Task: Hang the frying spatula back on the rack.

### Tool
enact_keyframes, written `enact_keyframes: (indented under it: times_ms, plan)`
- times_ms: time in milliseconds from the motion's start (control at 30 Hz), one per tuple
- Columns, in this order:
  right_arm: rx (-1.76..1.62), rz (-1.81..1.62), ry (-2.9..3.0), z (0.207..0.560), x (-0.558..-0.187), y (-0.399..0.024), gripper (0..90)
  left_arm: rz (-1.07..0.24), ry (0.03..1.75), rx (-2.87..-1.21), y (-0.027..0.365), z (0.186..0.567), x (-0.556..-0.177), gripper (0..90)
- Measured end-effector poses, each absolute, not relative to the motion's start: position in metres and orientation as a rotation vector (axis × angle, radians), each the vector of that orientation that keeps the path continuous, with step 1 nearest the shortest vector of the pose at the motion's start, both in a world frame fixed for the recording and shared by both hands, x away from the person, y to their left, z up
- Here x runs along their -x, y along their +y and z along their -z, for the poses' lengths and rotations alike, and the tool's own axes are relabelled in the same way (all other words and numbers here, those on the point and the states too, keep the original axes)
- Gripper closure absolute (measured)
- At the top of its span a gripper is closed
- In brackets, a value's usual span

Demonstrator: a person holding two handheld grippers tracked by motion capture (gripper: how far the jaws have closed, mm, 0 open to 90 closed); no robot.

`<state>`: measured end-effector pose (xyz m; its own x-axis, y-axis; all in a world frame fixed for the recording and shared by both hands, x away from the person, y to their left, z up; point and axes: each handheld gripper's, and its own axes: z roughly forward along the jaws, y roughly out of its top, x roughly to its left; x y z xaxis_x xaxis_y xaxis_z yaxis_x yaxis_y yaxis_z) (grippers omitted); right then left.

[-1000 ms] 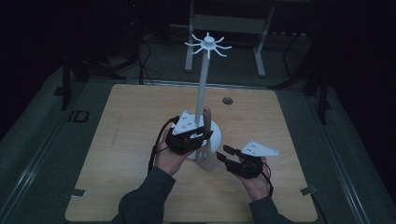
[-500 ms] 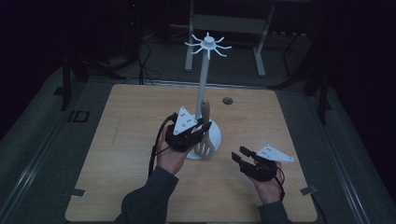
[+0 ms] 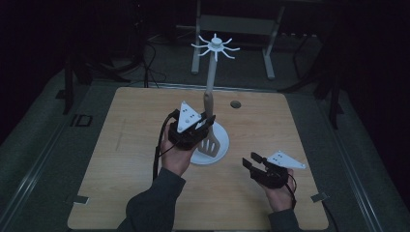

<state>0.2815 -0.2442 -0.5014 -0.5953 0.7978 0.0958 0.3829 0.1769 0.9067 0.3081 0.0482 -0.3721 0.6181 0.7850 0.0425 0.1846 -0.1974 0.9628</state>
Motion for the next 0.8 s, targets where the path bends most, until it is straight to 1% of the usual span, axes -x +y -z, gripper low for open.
enact_keyframes:
  times_ms: [800]
  plan:
    - [-1.161, -1.381, 2.035, 0.505, -0.283, -0.249, 53.3, -0.717, 0.884, -1.690, 0.046, 0.349, -0.316, 74.6]
